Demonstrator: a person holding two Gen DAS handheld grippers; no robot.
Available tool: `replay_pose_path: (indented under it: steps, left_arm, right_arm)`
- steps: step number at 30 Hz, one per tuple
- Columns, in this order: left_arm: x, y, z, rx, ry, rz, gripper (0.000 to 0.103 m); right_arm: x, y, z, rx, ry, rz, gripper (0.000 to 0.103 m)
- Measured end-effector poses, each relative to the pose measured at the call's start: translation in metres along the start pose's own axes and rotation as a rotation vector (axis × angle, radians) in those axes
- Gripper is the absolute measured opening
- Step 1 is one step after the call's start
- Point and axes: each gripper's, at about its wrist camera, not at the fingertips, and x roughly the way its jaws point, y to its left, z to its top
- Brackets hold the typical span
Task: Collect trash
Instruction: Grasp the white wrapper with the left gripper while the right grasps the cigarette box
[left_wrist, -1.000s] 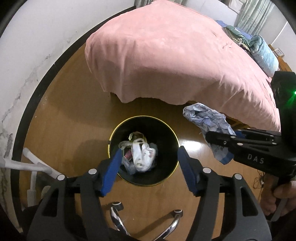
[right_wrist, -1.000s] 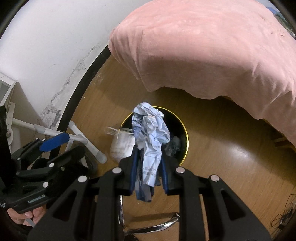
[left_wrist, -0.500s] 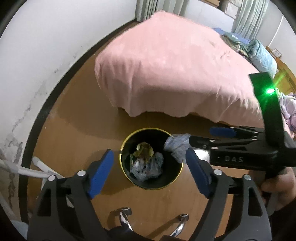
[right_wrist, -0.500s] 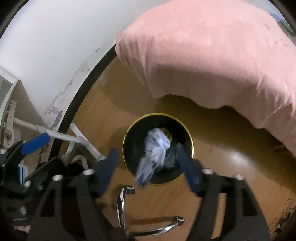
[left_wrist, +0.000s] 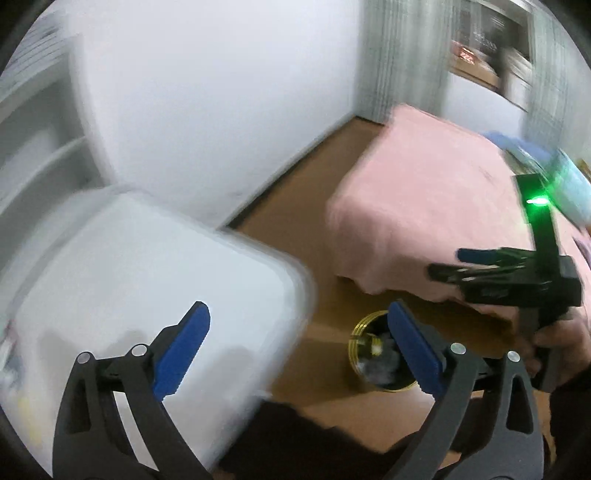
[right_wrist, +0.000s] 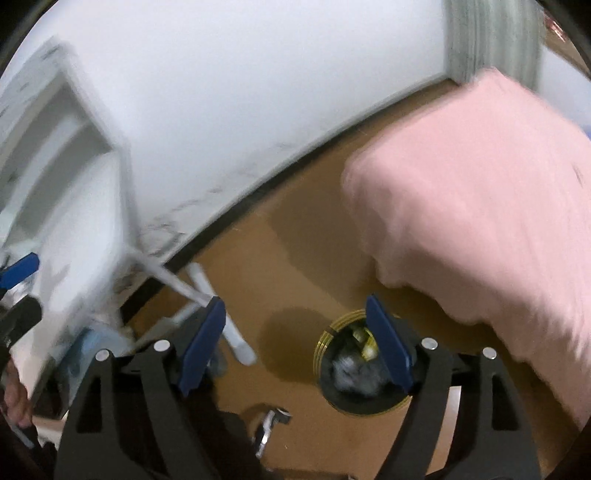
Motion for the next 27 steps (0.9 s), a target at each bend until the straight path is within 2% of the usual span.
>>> replay_pose_path:
  steps: [3, 6, 8, 11, 12, 16, 18, 21, 23, 27]
  left_arm:
    - [-0.042, 0.083, -0.022, -0.130, -0.019, 0.143, 0.094]
    - [-0.080, 0.150, -0.051, -0.229, -0.018, 0.268, 0.094]
    - [-0.103, 0.184, -0.071, -0.288, -0.020, 0.326, 0.094]
    - [-0.138, 0.234, -0.104, -0.388, -0.021, 0.405, 0.094]
    - [-0.147, 0.247, -0.114, -0.414, -0.019, 0.418, 0.094]
    - [-0.170, 0.288, -0.154, -0.501, 0.006, 0.456, 0.094]
    - [-0.175, 0.300, -0.171, -0.534, 0.014, 0.466, 0.094]
    - [-0.172, 0.315, -0.181, -0.574, 0.024, 0.459, 0.094]
    - [-0.166, 0.319, -0.187, -0.586, 0.033, 0.446, 0.094]
    - [-0.159, 0.325, -0.190, -0.560, 0.040, 0.412, 0.094]
  right_arm:
    - [0.005, 0.085, 0.026, -0.147, -0.015, 0.115, 0.077]
    - [0.016, 0.164, 0.041, -0.266, 0.001, 0.236, 0.077]
    - [0.026, 0.230, 0.050, -0.368, 0.023, 0.340, 0.077]
    - [0.042, 0.311, 0.058, -0.497, 0.058, 0.441, 0.078]
    - [0.049, 0.347, 0.060, -0.562, 0.069, 0.478, 0.078]
    - [0.074, 0.448, 0.065, -0.775, 0.100, 0.542, 0.080]
    - [0.090, 0.495, 0.067, -0.904, 0.114, 0.549, 0.082]
    - [0.117, 0.543, 0.074, -1.041, 0.142, 0.528, 0.083]
    - [0.138, 0.572, 0.077, -1.129, 0.208, 0.525, 0.083]
    - [0.163, 0.592, 0.074, -1.225, 0.308, 0.528, 0.083]
